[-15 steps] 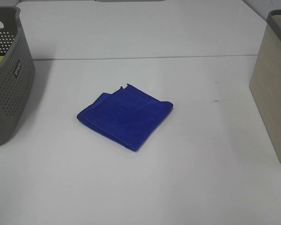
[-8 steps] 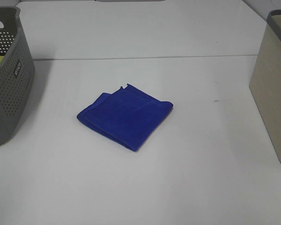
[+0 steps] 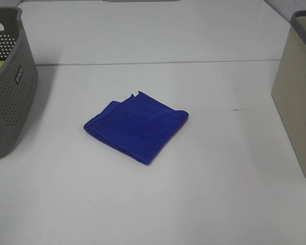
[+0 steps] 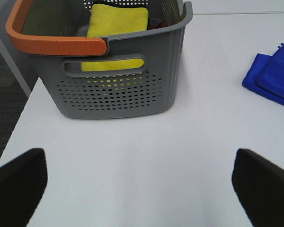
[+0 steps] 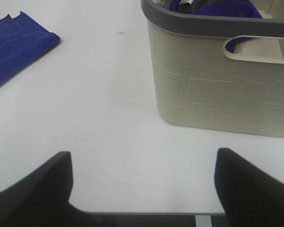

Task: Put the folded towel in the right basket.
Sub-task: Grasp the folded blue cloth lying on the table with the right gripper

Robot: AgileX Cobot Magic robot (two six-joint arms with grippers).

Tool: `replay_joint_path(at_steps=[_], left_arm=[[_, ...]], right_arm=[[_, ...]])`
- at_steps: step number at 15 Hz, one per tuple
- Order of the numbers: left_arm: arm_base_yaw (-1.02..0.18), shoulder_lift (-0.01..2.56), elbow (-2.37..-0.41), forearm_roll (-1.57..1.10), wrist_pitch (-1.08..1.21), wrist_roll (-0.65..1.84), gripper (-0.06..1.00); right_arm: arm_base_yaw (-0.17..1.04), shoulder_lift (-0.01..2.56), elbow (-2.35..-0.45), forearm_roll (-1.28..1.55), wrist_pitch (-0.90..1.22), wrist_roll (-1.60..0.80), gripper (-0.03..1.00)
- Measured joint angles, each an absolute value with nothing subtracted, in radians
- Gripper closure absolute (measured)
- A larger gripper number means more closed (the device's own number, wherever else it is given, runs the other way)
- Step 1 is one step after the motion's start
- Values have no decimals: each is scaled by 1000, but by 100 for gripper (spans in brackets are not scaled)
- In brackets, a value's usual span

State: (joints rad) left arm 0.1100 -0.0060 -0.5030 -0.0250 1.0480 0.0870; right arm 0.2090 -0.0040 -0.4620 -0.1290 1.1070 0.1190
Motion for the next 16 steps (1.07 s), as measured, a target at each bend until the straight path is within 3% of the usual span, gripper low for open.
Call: replay_joint_path(at_steps=[16], left_arm=[[110,-6,-503,-25,1048,87,-4]], right_arm=[[209,-4,-462,-129,1107,119,17]])
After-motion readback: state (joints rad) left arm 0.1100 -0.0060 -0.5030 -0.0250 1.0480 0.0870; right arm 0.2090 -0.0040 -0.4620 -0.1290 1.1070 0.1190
